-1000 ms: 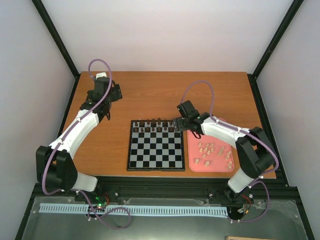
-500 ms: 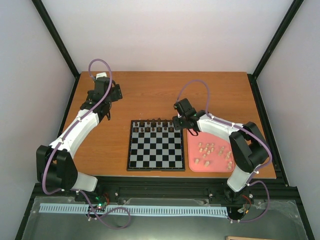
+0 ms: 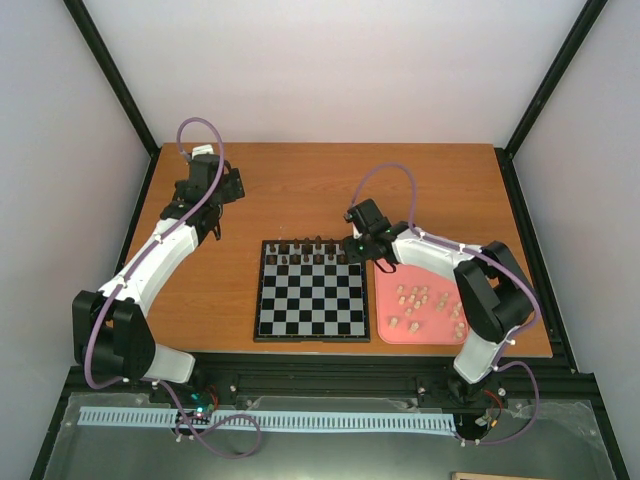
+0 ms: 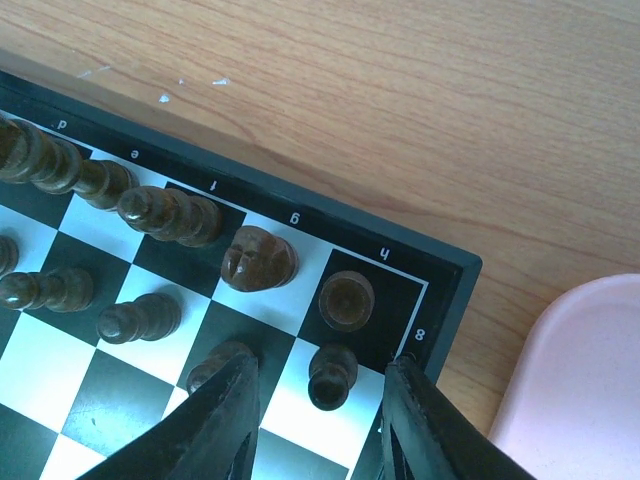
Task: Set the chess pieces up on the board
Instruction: Adjust the chess piece on the chessboard.
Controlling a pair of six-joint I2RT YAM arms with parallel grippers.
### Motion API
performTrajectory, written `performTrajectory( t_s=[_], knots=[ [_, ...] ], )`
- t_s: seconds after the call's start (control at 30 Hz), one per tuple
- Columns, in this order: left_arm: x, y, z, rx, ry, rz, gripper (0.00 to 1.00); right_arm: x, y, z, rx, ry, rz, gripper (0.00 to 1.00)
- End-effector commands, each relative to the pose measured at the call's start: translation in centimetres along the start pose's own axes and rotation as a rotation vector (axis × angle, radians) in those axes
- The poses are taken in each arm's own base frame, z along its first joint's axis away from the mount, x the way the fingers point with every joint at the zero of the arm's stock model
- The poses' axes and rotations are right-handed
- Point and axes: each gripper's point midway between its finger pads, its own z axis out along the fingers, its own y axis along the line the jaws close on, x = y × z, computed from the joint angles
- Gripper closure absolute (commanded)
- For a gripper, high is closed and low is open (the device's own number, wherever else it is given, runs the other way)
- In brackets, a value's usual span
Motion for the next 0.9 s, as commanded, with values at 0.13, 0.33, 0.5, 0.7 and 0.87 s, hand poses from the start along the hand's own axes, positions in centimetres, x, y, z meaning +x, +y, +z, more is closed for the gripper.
performTrajectory(
  t_s=[0.13, 0.33, 0.5, 0.7, 0.87],
  knots=[
    [-2.3, -0.5, -0.4, 0.01, -0.055, -0.038, 0.0, 0.5, -0.2, 0.6, 0.009, 0.017, -0.015, 0.69],
    [-2.4, -0.5, -0.4, 0.009, -0.056, -0.039, 0.0, 0.8, 0.1, 0.9, -0.005, 0.032, -0.018, 0.74],
    [-2.5, -0.5, -0.6, 0.012, -0.06, -0.041, 0.0, 1.1, 0.1, 1.0, -0.009, 0.044, -0.018, 0.75],
    [-2.5, -0.4, -0.7, 0.011, -0.06, -0.041, 0.0, 1.3, 0.1, 1.2, -0.005, 0.053, -0.025, 0.75],
    [-2.6, -0.4, -0.8, 0.013, -0.063, -0.044, 0.0, 1.5, 0.1, 1.5, -0.003, 0.063, -0.029, 0.77]
  ],
)
